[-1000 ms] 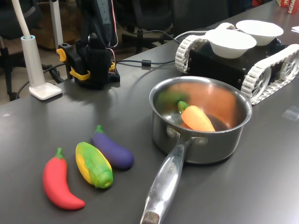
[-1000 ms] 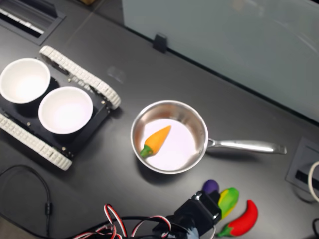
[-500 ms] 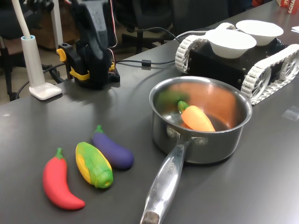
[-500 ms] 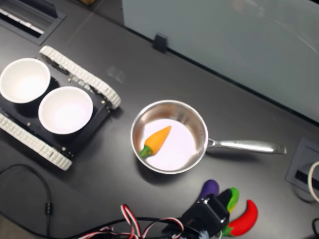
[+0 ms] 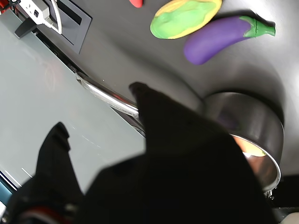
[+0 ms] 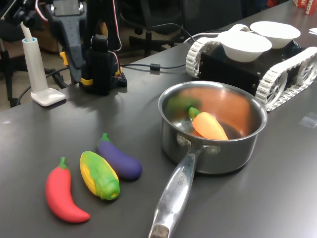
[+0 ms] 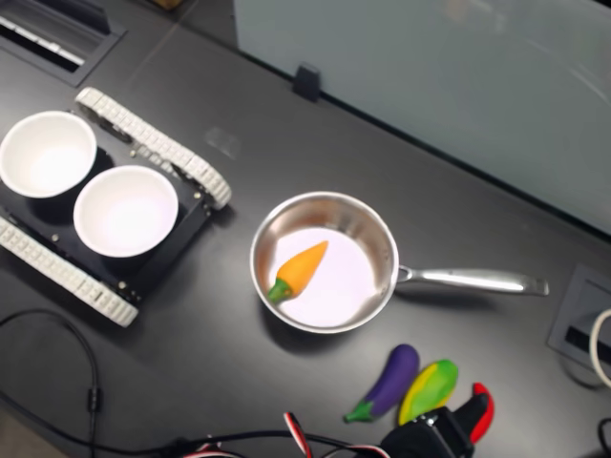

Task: Pick up the chilli and place them in the pan

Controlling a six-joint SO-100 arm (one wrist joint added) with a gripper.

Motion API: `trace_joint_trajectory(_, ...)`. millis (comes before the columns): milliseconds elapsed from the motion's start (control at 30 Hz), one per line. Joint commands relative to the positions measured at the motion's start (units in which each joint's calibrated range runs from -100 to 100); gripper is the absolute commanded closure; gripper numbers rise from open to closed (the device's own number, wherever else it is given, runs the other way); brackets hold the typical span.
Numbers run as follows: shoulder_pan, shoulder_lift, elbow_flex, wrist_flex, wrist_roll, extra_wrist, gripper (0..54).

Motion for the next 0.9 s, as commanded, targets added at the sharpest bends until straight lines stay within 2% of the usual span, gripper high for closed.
trace_joint_trajectory(0,1.16,-0.32,0.67,-5.56,3.13,-0.79,26.1)
trace_joint_trajectory(367,5.17,5.16,3.04,-18.01,13.38,-0.79,24.9)
trace_joint_trajectory(667,4.71,7.61,3.49,-18.87,24.81,0.55,23.5)
trace_joint_trajectory(800,2.54,8.96,4.31,-19.72,29.16,4.34,21.4)
trace_joint_trajectory(867,1.39,9.55,5.04,-19.98,31.55,7.19,20.9)
